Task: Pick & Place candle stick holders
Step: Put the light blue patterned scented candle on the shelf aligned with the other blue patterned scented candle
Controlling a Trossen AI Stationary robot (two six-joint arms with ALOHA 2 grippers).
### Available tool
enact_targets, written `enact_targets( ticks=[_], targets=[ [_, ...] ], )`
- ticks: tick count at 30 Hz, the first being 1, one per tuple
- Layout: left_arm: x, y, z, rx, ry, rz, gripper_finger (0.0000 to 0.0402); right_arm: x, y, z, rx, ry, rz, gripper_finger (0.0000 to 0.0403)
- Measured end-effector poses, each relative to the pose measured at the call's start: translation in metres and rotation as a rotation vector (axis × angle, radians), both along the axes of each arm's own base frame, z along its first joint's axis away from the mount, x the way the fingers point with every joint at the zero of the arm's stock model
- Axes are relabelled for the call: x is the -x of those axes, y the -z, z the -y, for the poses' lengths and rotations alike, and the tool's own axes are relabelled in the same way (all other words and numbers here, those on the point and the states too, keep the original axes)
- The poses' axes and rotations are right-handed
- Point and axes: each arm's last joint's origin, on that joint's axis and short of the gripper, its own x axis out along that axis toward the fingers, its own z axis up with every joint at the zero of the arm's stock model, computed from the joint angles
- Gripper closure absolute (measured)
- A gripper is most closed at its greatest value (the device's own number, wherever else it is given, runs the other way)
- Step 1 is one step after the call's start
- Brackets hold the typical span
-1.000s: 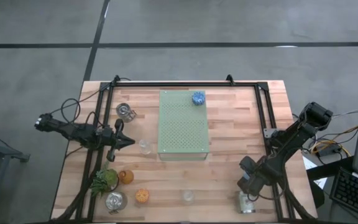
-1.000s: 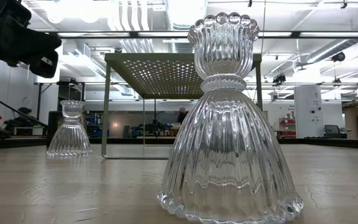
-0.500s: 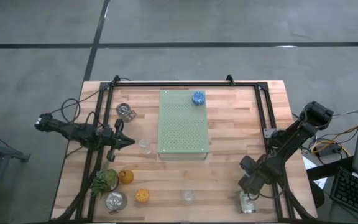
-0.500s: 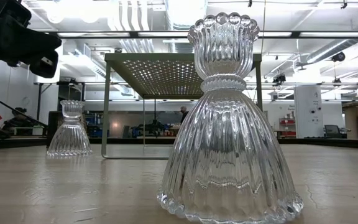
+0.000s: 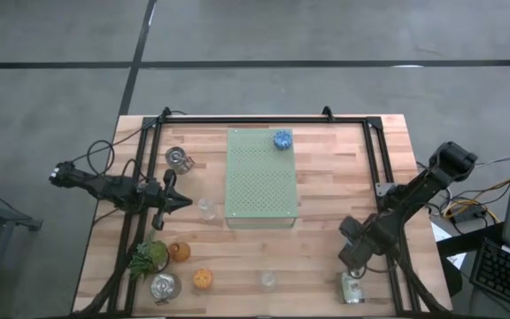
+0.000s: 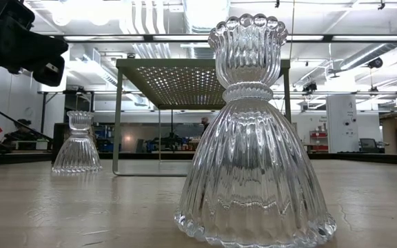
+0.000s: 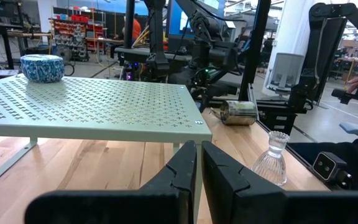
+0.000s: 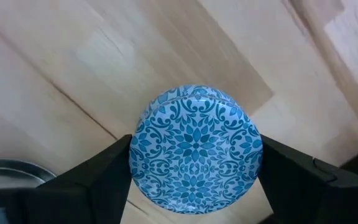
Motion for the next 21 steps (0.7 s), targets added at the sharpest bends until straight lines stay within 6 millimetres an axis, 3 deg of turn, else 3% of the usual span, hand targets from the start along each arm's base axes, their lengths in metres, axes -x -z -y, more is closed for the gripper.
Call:
enact_targets(
  ticks=[21],
  targets=[
    [0.0,0.0,0.0,0.0,0.0,0.0,0.0374,-0.032,-0.062,0.076,-0.107,0.021,0.308,0.0112]
  ],
)
